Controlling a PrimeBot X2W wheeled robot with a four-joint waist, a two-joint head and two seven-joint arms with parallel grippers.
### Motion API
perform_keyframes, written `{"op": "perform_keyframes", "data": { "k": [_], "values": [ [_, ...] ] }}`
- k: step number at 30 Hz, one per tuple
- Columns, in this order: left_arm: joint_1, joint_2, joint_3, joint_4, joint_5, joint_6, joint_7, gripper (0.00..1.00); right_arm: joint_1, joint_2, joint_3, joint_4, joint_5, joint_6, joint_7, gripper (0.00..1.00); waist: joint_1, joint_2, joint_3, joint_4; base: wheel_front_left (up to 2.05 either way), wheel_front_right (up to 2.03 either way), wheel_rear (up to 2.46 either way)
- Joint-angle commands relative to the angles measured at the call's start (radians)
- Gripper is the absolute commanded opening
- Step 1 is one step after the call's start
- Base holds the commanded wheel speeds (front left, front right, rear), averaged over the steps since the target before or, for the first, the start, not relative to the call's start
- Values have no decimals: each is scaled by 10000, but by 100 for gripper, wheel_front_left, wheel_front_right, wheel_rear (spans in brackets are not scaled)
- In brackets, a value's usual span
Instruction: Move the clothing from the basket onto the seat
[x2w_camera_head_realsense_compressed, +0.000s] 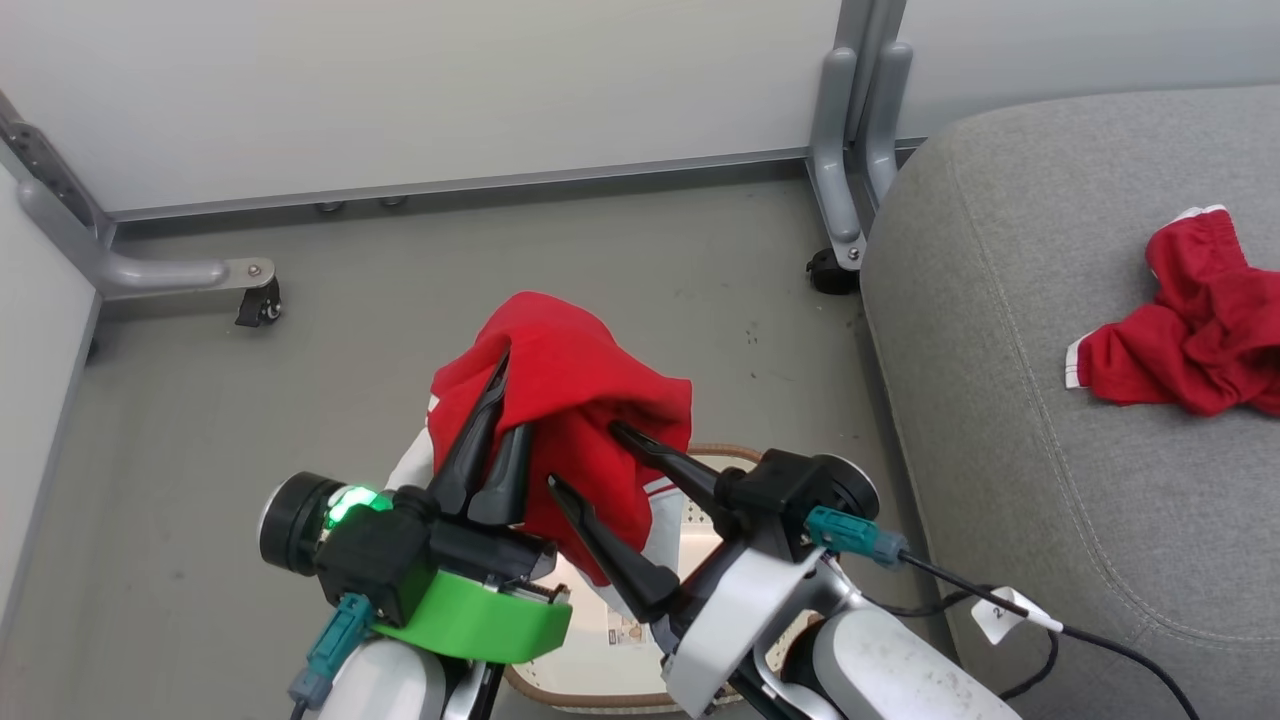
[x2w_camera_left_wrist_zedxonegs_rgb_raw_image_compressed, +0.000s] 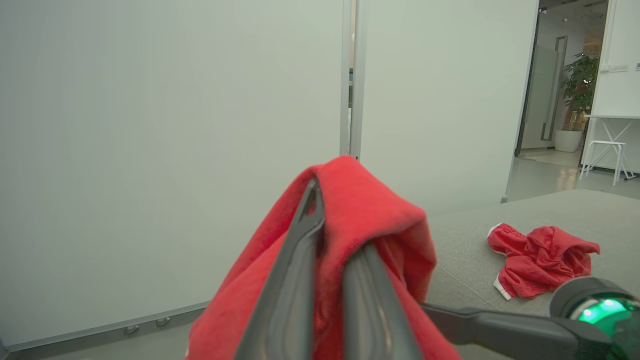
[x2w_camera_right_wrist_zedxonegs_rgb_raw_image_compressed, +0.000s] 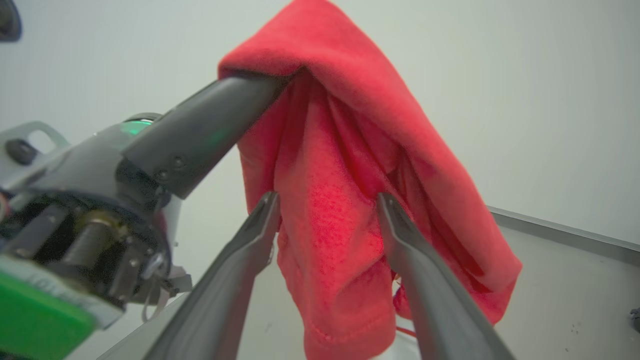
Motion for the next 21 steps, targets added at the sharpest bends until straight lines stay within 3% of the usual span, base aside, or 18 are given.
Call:
{"op": "perform_keyframes", "data": {
  "k": [1,6,7,8,9,21],
  "values": [
    [-150,7,-44,-6,13,-70,-8,0,-259,-28,60,232,-97,-3,-111,100,1,0,18,52,0,0,0],
    [-163,-20,-112,12,-21,-85,-8,0,-785,-29,415,1082,74,-3,-203,100,1,0,0,120,0,0,0],
    [-159,-28,-131,8,-34,-85,-8,0,-870,-28,498,1216,243,-3,-246,49,1,0,-10,132,0,0,0],
    [-157,-31,-133,-3,-41,-82,-8,0,-954,-28,563,1343,256,-3,-246,37,1,0,-15,136,0,0,0],
    [-151,-36,-141,-21,-51,-76,-8,0,-1064,-29,636,1478,308,-3,-271,0,1,0,-23,140,0,0,0],
    [-8,5,-128,-53,-119,-4,-8,0,-1563,-29,1066,2123,756,-3,-549,0,1,0,-54,149,0,0,0]
  ]
}}
